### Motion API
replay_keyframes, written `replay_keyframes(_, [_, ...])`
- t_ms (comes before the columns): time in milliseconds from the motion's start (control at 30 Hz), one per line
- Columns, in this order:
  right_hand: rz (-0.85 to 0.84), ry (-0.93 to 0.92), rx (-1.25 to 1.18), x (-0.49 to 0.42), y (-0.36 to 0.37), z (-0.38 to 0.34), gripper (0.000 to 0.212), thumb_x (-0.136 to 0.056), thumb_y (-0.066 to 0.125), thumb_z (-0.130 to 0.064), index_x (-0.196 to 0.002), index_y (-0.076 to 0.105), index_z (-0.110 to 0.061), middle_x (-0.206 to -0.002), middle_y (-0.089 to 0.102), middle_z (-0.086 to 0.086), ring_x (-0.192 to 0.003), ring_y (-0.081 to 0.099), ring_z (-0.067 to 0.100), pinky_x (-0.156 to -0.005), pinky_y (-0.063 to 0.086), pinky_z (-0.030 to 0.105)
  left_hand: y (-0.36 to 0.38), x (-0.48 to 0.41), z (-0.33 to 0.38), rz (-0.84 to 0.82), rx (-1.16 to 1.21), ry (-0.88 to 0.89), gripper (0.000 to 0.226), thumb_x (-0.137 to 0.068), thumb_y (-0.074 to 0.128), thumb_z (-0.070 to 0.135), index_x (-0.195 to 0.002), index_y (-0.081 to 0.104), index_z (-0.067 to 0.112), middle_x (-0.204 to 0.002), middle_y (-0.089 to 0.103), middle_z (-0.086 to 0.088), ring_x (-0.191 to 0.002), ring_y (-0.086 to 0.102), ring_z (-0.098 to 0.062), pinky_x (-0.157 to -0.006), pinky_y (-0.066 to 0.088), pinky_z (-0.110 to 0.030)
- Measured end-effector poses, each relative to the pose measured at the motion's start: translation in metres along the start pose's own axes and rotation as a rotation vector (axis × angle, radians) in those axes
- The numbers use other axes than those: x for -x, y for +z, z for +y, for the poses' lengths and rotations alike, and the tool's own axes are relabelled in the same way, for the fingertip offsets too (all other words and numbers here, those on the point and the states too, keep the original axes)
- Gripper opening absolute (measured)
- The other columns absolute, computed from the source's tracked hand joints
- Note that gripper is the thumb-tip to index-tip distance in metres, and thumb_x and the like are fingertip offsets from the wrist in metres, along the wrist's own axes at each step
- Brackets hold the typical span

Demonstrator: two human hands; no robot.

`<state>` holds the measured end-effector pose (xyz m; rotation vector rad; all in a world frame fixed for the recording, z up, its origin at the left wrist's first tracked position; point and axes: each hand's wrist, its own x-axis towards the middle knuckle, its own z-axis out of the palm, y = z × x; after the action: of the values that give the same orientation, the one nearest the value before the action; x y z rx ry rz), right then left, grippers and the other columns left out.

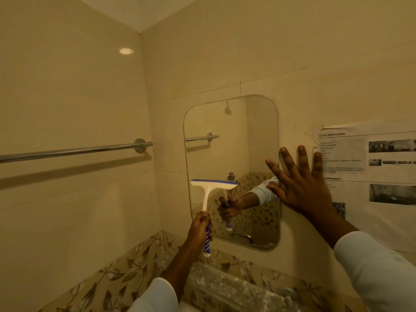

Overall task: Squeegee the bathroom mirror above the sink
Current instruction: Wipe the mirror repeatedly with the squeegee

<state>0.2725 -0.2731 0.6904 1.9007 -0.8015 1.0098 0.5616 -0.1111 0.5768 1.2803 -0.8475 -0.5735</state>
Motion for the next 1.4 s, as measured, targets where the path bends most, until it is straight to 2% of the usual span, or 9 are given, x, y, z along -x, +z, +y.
replay_keyframes(200, [0.003,-0.006,0.010,-0.001,0.001,0.000,0.088,-0.096,0.025,-0.082,-0.168,0.012,-0.034,-0.177,0.001,0.015,-0.160,-0.002,0.051,-0.124,0.005,0.075,-0.009,0.020,-0.036,0.004,0.007,-0.076,0.027,-0.112,0.036,0.019,-0.095,0.053,0.006,-0.061,0.043,-0.007,-0.046,0.038,-0.018,-0.043,0.040,-0.027])
replay_keyframes(500, [0.010,-0.011,0.012,-0.001,0.000,0.000,0.088,-0.096,0.026,-0.081,-0.168,0.012,-0.033,-0.177,0.001,0.017,-0.160,-0.002,0.052,-0.123,0.007,0.076,-0.015,0.047,-0.082,-0.049,0.069,-0.206,0.031,-0.112,0.033,0.021,-0.094,0.051,0.003,-0.061,0.046,-0.006,-0.044,0.039,-0.016,-0.046,0.040,-0.029])
replay_keyframes(800, [0.009,-0.011,0.017,0.000,0.001,0.000,0.088,-0.096,0.026,-0.081,-0.168,0.012,-0.034,-0.177,0.001,0.016,-0.160,-0.002,0.052,-0.124,0.005,0.075,-0.022,0.056,-0.099,-0.061,0.018,-0.259,0.033,-0.112,0.036,0.028,-0.101,0.053,0.002,-0.061,0.045,-0.003,-0.046,0.037,-0.013,-0.046,0.038,-0.026])
replay_keyframes(1033, [0.009,-0.010,0.020,-0.001,0.001,0.001,0.089,-0.095,0.029,-0.081,-0.168,0.013,-0.033,-0.177,0.001,0.016,-0.160,-0.002,0.052,-0.124,0.002,0.074,-0.024,0.058,-0.111,-0.063,-0.013,-0.300,0.031,-0.112,0.038,0.025,-0.102,0.055,0.001,-0.060,0.046,-0.004,-0.049,0.037,-0.015,-0.049,0.038,-0.030])
replay_keyframes(1400, [0.003,-0.011,0.000,-0.001,0.001,0.001,0.089,-0.094,0.030,-0.081,-0.168,0.014,-0.034,-0.177,0.002,0.016,-0.160,-0.001,0.052,-0.124,0.004,0.075,-0.042,0.069,-0.092,-0.110,-0.171,-0.351,0.029,-0.112,0.038,0.032,-0.104,0.056,0.010,-0.063,0.047,-0.001,-0.049,0.036,-0.013,-0.049,0.032,-0.028])
